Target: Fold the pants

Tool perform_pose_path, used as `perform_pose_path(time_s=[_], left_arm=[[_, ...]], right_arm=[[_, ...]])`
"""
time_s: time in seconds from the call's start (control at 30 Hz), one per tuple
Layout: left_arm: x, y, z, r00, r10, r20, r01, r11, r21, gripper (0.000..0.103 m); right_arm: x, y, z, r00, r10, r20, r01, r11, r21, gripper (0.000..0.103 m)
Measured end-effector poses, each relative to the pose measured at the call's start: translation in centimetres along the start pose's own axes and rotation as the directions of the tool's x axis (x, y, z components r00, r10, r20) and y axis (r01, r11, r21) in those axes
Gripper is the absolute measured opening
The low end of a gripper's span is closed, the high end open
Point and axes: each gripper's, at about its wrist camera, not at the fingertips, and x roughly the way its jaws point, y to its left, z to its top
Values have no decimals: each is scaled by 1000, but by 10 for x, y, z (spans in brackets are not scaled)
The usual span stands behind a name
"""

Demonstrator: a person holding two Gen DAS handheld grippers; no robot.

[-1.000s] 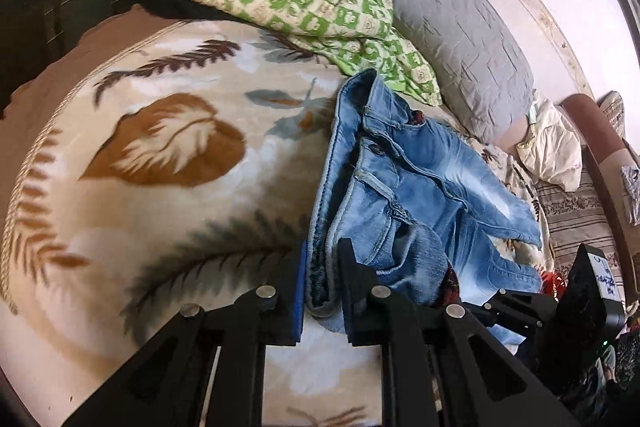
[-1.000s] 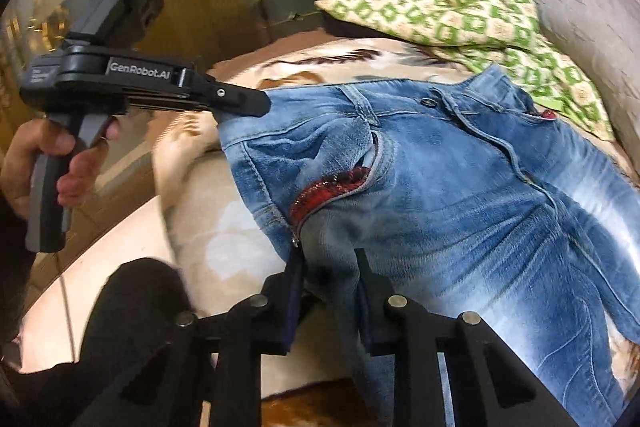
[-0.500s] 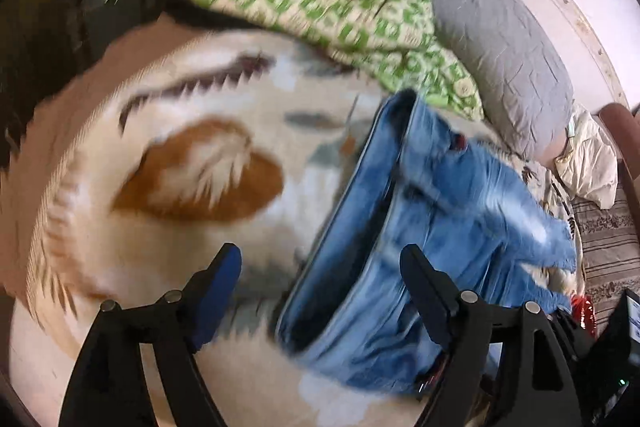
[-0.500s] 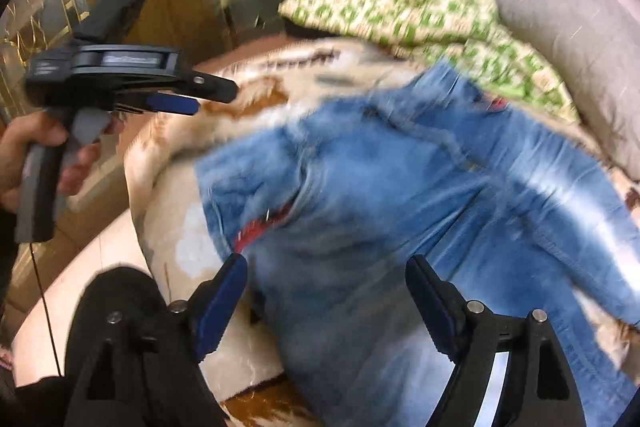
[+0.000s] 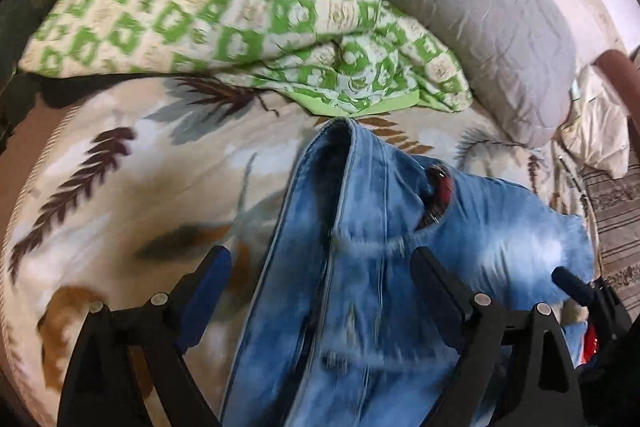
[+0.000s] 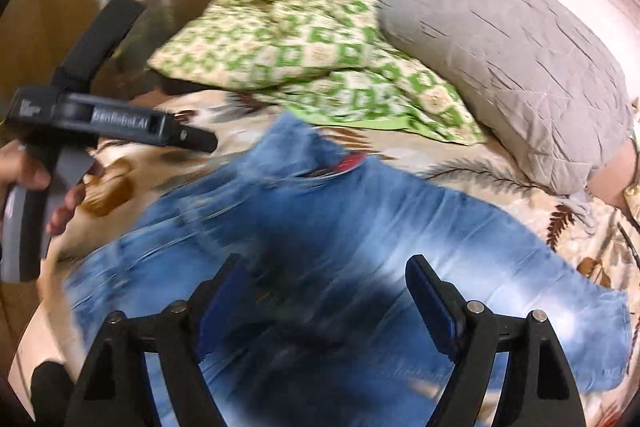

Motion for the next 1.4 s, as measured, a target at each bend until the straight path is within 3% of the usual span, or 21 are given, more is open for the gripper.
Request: perform_pose_path(time_s=[0.33, 0.4, 0.43, 0.53, 0.57, 0.7, 0.83, 0.97, 1.07, 1.13, 1.2, 1.27, 1.3, 1.33, 1.4], left_arm=[[71, -19, 32, 999, 38, -36, -34, 993, 109, 90], [79, -18, 30, 998, 37, -48, -30, 991, 131, 67], [81, -18, 31, 998, 45, -45, -38, 989, 141, 64], [77, -14, 33, 999, 4, -53, 4, 988, 152, 38], [74, -13, 34, 998, -26, -59, 34, 990, 140, 23], [51, -17, 33, 1000, -6, 7, 5, 988, 155, 17], [36, -3, 32, 999, -11, 34, 9, 997, 77, 16], [61, 7, 30, 999, 13, -32, -11, 998, 62, 16], [69, 14, 29, 999, -30, -28, 30, 999, 12, 19], [67, 16, 28, 999, -49, -16, 49, 999, -11, 31], [57, 18, 26, 1000, -17, 6, 17, 1000, -11, 65], [45, 23, 25, 999, 23, 42, -22, 999, -26, 78], [35, 26, 24, 997, 31, 66, -28, 999, -42, 79], [26, 29, 23, 997, 25, 77, -21, 998, -53, 80], [15, 29, 20, 996, 24, 81, -19, 998, -57, 83]], right_arm=[[91, -24, 19, 997, -16, -81, 18, 1000, 21, 83], [106, -24, 16, 993, -12, -116, 16, 999, 31, 69], [114, -23, 14, 991, -38, -130, 41, 999, 22, 59], [115, -19, 17, 994, -15, -109, 17, 1000, 16, 36], [114, -16, 19, 994, -18, -105, 18, 1000, 4, 23], [111, -1, 34, 997, 8, -77, -12, 999, -44, 7], [107, 20, 49, 998, 40, -38, -42, 996, -81, 7], [122, 22, 48, 996, 20, -91, -27, 997, -74, 7], [123, 18, 48, 995, 11, -103, -18, 998, -67, 7], [119, 14, 48, 995, 10, -100, -16, 998, -56, 8], [111, 10, 47, 996, 5, -85, -8, 999, -44, 8], [100, 7, 45, 997, -3, -75, 0, 999, -41, 9], [94, 6, 44, 997, -16, -69, 13, 999, -47, 10], [85, 5, 41, 998, -28, -62, 25, 998, -52, 15], [68, 1, 36, 998, -36, -46, 33, 998, -58, 50]])
